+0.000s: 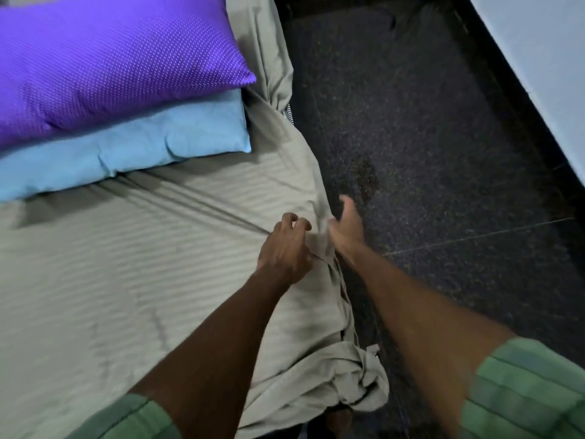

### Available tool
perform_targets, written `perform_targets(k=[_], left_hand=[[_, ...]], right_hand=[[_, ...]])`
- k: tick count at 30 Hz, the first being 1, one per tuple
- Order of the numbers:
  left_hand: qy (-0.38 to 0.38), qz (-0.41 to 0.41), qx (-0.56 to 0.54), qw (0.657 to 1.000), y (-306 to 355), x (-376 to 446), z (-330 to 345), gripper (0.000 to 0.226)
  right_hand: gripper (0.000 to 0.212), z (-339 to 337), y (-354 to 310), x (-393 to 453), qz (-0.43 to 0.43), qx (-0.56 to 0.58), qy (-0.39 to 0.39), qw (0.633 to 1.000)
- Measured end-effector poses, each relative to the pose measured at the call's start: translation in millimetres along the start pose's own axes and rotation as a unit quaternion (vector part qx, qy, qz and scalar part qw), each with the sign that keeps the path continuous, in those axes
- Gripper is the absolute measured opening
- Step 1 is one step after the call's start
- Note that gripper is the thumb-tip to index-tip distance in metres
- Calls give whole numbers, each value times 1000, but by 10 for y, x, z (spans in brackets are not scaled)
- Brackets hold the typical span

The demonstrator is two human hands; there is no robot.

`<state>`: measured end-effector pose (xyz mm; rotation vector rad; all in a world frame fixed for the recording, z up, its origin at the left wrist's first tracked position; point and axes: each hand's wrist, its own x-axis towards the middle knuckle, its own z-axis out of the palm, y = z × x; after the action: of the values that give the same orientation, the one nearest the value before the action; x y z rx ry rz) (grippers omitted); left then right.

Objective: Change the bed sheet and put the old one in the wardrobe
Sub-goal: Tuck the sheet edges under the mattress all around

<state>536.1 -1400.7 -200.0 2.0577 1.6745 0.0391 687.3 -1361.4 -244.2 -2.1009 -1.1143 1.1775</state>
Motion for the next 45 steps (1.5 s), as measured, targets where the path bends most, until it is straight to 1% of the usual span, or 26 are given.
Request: perform_targets(k=[2,3,4,5,6,7,8,10,12,16,19,21,23,25,28,30,32,34,36,37,39,40,41,42,43,45], left_hand=[[3,33,23,999,-4,144,-48,56],[7,41,26,999,-5,212,-80,57],[9,42,24,999,-3,277,-117,57],[11,35,21,999,-9,333,-149,54],[15,20,12,1000,-27,377,-170,50],[19,-1,-2,1000,-48,402,-179,46],[21,-24,-16,999,-77,407,-172,45],[15,-52,-38,998,-113,392,-162,47],[4,-59,-46,997,-162,420,-210,49],[2,-76,-66,995,-254,540,-489,48],[1,-92,-92,991,-250,576,-710,44],[20,-92,-113,989,-246,702,-903,42],[57,-105,-140,983,-299,850,-1013,42],[75,-128,-165,975,-325,938,-974,42],[62,-141,-191,969,-225,1060,-763,44],[64,-156,-202,965,-170,1181,-702,45],[86,-190,-212,955,-197,1336,-681,47],[113,-216,-231,942,-204,1529,-664,45],[138,-242,-244,929,-166,1742,-663,40],[147,-250,-248,924,-126,1840,-674,38],[173,-260,-260,914,-37,2007,-717,34],[190,-268,-269,905,-14,2056,-736,32],[210,-276,-279,895,-4,2095,-749,30],[228,-283,-289,886,-13,2116,-745,30],[240,-288,-299,877,-30,2127,-730,31],[242,-292,-316,870,-66,2127,-684,34]], right_hand=[[71,101,-180,203,32,122,-60,990],[73,174,-208,277,51,148,-88,984],[70,246,-201,339,60,138,-109,983],[60,299,-174,386,53,83,-118,988],[48,357,-122,410,37,7,-112,993],[42,414,-50,427,14,-59,-90,994],[41,461,27,429,-2,-94,-69,993],[44,472,95,406,-7,-101,-40,994],[48,419,7,413,-6,-113,-21,993],[48,272,-271,352,-49,-123,-38,990],[56,106,-499,327,-87,-157,-46,983],[57,23,-792,477,-103,-134,-11,986],[55,58,-1119,695,-115,-93,11,989],[61,152,-1300,876,-137,-90,-5,986],[92,188,-1366,1190,-138,-161,-98,973],[104,210,-1441,1400,-121,-196,-141,963],[99,341,-1582,1531,-115,-217,-132,960],[79,439,-1651,1671,-101,-226,-117,962],[56,479,-1675,1833,-70,-188,-145,969],[47,473,-1694,1909,-41,-149,-166,974],[29,384,-1841,1969,42,-17,-209,977],[22,356,-1925,1997,98,69,-241,963],[29,310,-2018,2014,151,148,-270,939],[41,254,-2081,2035,197,203,-290,914],[51,222,-2087,2096,225,236,-300,897],[52,204,-2040,2194,248,256,-317,879]])
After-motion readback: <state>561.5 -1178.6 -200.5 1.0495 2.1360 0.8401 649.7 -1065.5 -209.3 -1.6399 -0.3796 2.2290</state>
